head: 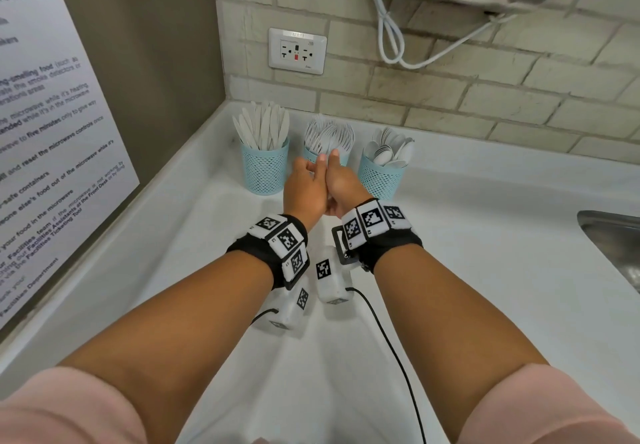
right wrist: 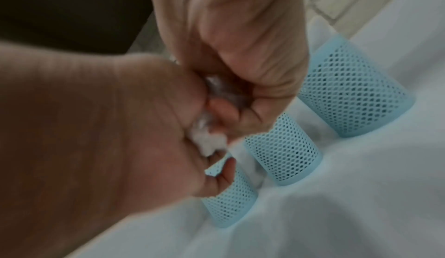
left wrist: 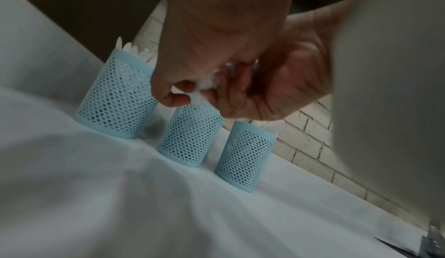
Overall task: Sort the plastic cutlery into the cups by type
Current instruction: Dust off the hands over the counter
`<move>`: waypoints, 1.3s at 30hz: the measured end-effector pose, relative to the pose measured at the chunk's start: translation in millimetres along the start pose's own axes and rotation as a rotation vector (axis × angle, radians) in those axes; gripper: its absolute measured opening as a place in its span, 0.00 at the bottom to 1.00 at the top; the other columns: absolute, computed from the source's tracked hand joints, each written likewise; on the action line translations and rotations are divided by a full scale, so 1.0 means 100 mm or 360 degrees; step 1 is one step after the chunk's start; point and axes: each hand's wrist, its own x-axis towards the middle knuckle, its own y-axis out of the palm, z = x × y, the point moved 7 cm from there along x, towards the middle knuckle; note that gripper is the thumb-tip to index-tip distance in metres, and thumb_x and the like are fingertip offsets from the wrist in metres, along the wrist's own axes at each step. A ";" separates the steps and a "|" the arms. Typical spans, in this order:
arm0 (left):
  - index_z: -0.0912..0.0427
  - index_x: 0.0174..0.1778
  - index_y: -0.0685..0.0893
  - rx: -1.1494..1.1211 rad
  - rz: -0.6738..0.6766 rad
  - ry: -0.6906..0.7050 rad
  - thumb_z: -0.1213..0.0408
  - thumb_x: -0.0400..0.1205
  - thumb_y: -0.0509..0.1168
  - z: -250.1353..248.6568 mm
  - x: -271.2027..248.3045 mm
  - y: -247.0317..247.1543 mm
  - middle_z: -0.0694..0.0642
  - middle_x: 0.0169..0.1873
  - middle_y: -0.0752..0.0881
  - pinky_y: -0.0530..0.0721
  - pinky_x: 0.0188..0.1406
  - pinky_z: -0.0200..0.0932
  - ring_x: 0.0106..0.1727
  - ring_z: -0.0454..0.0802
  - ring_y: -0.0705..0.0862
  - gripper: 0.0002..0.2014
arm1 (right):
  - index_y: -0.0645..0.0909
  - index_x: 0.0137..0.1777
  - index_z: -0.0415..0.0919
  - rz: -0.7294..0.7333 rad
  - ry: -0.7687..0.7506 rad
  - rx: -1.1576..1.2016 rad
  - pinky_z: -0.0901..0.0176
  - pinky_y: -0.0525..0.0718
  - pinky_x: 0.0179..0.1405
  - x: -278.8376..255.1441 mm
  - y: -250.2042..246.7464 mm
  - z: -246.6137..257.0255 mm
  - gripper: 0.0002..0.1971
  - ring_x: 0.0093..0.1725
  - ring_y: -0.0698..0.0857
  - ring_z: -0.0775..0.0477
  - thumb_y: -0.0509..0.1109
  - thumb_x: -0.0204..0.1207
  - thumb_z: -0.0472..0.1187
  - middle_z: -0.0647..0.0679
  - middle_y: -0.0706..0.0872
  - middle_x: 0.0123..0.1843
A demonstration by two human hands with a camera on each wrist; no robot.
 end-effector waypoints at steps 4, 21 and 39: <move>0.69 0.48 0.82 0.0077 0.0100 -0.0065 0.47 0.87 0.46 0.00 0.02 -0.01 0.63 0.42 0.83 0.76 0.43 0.46 0.45 0.56 0.82 0.29 | 0.80 0.41 0.36 -0.0346 -0.0602 -0.0488 0.59 0.80 0.37 -0.04 -0.06 0.20 0.29 0.38 0.82 0.43 0.42 0.88 0.51 0.40 0.84 0.36; 0.70 0.50 0.82 0.0153 -0.0199 0.0177 0.57 0.88 0.51 -0.05 0.04 -0.24 0.65 0.58 0.74 0.73 0.60 0.45 0.55 0.56 0.76 0.20 | 0.81 0.39 0.40 0.0030 -0.0323 -0.0291 0.63 0.71 0.25 -0.14 0.13 0.14 0.33 0.26 0.75 0.51 0.41 0.85 0.61 0.45 0.80 0.27; 0.62 0.64 0.74 -0.0295 0.0015 -0.0030 0.49 0.88 0.46 -0.21 -0.37 -0.16 0.53 0.52 0.81 0.74 0.45 0.35 0.51 0.45 0.79 0.21 | 0.85 0.54 0.32 0.0007 -0.0349 0.0462 0.47 0.82 0.64 -0.25 0.13 0.06 0.38 0.55 0.87 0.41 0.44 0.83 0.64 0.35 0.89 0.52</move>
